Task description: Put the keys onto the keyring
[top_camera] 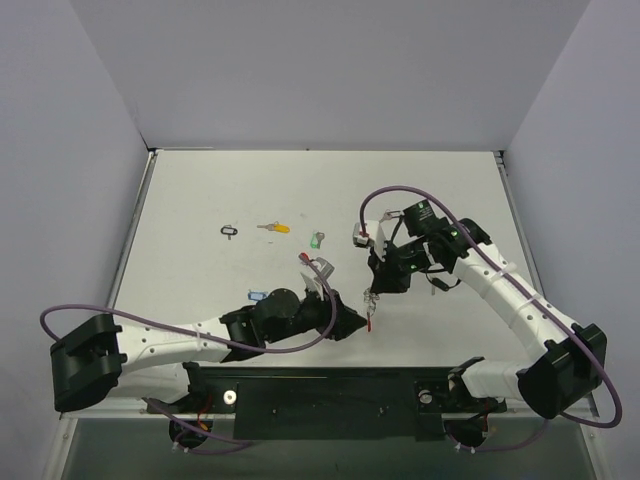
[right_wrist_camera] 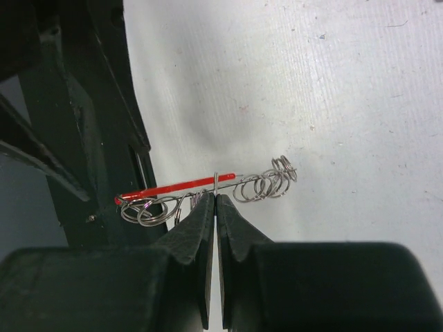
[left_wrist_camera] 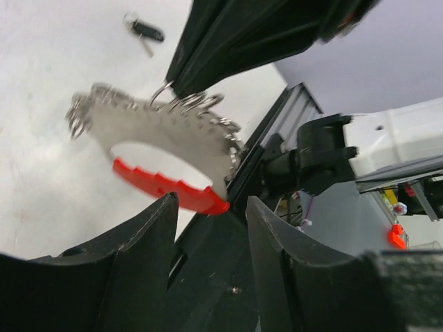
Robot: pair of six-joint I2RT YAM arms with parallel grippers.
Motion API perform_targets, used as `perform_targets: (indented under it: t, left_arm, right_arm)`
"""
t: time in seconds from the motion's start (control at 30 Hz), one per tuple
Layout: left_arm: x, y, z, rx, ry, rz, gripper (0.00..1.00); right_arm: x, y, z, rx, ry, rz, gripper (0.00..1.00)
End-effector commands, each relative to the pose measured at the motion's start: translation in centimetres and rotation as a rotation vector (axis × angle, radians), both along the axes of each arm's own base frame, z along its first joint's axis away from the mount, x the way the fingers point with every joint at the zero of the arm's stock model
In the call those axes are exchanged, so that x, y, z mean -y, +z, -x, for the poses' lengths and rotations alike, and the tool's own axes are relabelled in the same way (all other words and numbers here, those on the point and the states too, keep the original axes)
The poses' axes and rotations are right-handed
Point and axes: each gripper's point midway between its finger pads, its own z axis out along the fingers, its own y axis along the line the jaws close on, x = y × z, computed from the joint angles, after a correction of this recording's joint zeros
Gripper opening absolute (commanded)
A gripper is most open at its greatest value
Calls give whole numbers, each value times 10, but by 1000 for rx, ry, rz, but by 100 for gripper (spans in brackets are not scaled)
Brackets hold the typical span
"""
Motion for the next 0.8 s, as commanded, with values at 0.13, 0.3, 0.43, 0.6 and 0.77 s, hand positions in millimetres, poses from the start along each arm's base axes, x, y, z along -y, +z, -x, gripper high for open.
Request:
perform_targets:
  t: [0.13, 0.3, 0.43, 0.6, 0.77]
  left_arm:
    - [18, 10, -7, -65, 87, 23, 54]
    - [20, 8, -13, -60, 117, 20, 51]
    - [23, 4, -16, -64, 132, -1, 45]
    - [25, 4, -19, -59, 139, -25, 38]
    - [28, 6, -19, -51, 127, -30, 29]
  right_arm:
    - [-1, -3, -5, -43, -53, -17, 0]
    - [0, -3, -6, -48, -60, -27, 0]
    - [0, -4, -5, -56, -61, -27, 0]
    - [0, -3, -6, -59, -63, -31, 0]
    - [-1, -4, -5, -66, -61, -32, 0]
